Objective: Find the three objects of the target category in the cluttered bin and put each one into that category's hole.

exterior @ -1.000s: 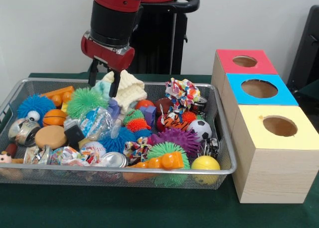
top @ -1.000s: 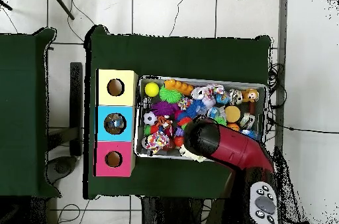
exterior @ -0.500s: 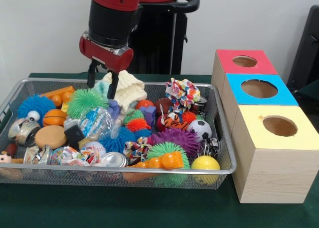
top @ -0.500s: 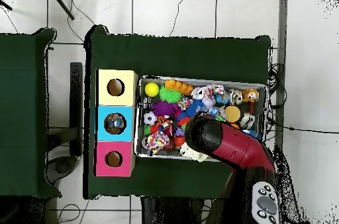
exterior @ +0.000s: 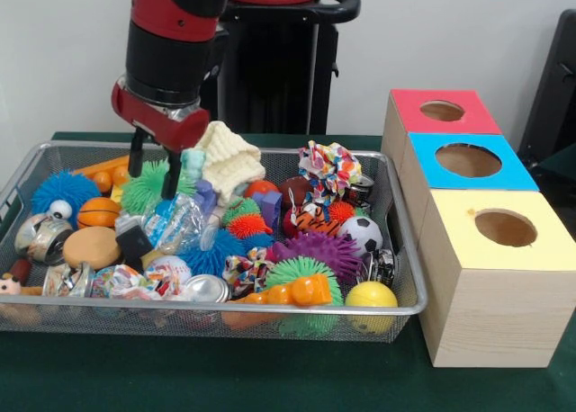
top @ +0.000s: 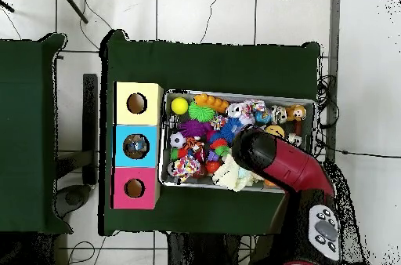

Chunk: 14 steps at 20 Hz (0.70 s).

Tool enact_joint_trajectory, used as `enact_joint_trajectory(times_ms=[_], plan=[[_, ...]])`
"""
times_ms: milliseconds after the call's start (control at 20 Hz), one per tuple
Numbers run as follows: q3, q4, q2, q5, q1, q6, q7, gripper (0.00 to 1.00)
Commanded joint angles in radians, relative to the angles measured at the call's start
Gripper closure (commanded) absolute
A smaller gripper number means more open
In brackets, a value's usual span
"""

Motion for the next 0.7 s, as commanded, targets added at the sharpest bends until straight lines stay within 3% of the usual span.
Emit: enact_joint_trajectory(times_ms=[50,350,700], plan=[[-0.005,-0.079,0.091,0.111,0.020,-0.007,0.309,0.00],[-0.030,-0.077,0.113,0.193,0.058,0.008,0.343,0.00],[0.009,-0.052,0.109,0.283,0.065,0.049,0.352,0.00]])
